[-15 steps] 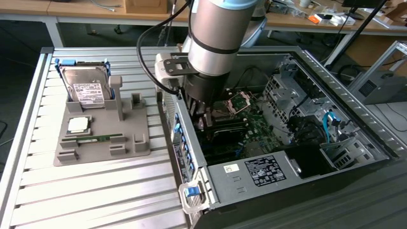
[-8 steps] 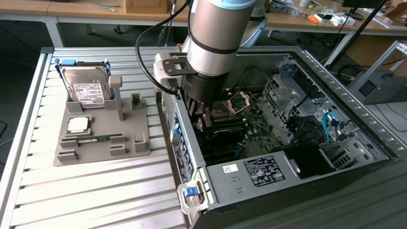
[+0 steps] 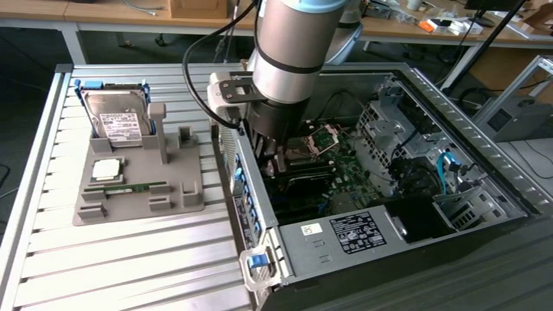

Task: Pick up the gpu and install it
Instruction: 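Press down on the gpu until it lock into place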

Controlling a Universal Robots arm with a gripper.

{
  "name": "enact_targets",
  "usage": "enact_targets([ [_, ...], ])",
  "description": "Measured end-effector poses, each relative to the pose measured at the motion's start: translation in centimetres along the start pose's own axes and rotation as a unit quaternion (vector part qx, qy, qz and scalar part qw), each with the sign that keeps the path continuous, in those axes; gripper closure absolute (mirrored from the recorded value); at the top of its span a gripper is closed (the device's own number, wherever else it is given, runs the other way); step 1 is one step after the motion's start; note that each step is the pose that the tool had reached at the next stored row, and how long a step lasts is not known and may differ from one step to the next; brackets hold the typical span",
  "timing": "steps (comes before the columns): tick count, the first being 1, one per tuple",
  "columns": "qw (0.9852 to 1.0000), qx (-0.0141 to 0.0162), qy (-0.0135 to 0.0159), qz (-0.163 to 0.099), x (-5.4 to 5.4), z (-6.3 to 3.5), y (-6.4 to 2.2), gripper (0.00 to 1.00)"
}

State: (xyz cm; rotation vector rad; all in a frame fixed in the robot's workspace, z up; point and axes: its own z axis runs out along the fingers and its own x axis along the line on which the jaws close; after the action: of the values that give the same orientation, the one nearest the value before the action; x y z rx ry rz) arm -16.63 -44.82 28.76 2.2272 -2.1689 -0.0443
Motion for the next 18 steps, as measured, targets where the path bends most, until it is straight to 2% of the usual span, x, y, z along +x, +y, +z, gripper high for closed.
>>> enact_targets([
  [2,1.0,0.0,0.0,0.0,0.0,0.03,-0.32,0.89],
  [17,1.0,-0.0064,-0.0002,0.0,0.1,0.43,-4.56,0.89],
  [18,1.0,-0.0065,-0.0002,0.0,0.1,0.48,-4.58,0.89],
])
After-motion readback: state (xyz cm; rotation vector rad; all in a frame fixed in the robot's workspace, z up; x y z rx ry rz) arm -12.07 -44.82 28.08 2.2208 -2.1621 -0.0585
